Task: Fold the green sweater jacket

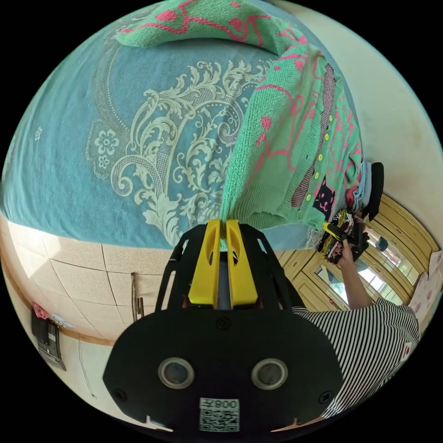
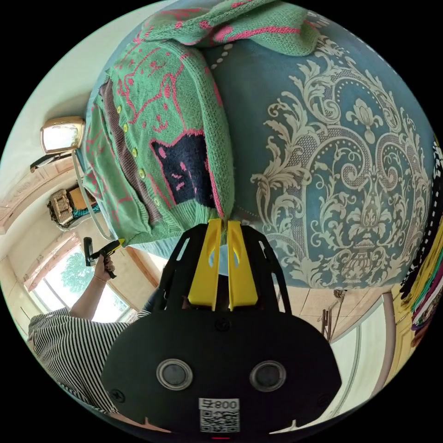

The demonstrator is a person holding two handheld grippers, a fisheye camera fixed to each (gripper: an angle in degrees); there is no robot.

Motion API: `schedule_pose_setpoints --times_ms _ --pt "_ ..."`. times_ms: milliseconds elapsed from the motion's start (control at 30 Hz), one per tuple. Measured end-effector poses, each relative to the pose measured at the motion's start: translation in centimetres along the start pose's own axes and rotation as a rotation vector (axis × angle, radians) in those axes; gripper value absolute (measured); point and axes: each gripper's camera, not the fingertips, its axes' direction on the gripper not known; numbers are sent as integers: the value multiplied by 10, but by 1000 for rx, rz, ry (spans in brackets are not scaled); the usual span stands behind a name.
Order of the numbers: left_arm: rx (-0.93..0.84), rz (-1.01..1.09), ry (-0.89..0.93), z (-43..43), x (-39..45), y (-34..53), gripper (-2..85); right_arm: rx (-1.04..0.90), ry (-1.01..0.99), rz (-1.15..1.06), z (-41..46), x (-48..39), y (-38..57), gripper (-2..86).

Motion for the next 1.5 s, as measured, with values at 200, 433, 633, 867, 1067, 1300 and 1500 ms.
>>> schedule_pose_setpoints --times_ms 200,433,633,867,1067,1300,1500 --pt "0 -23 12 2 -21 29 27 0 -170 13 25 15 67 35" --pt "14 -38 -110 -16 -35 27 47 146 -204 195 -3 79 51 67" --pt "110 -119 -104 -52 -64 36 63 468 -5 96 -143 72 -13 92" --pt "412 -166 65 -114 -87 18 100 399 262 75 -194 51 -154 108" --pt "642 -252 177 -178 -121 -14 130 286 244 80 -165 62 -190 84" --pt "510 -289 -22 -189 -126 -71 93 275 214 71 -159 78 -182 55" --pt "646 -103 -121 -219 -92 -5 61 256 232 72 -163 91 -151 35"
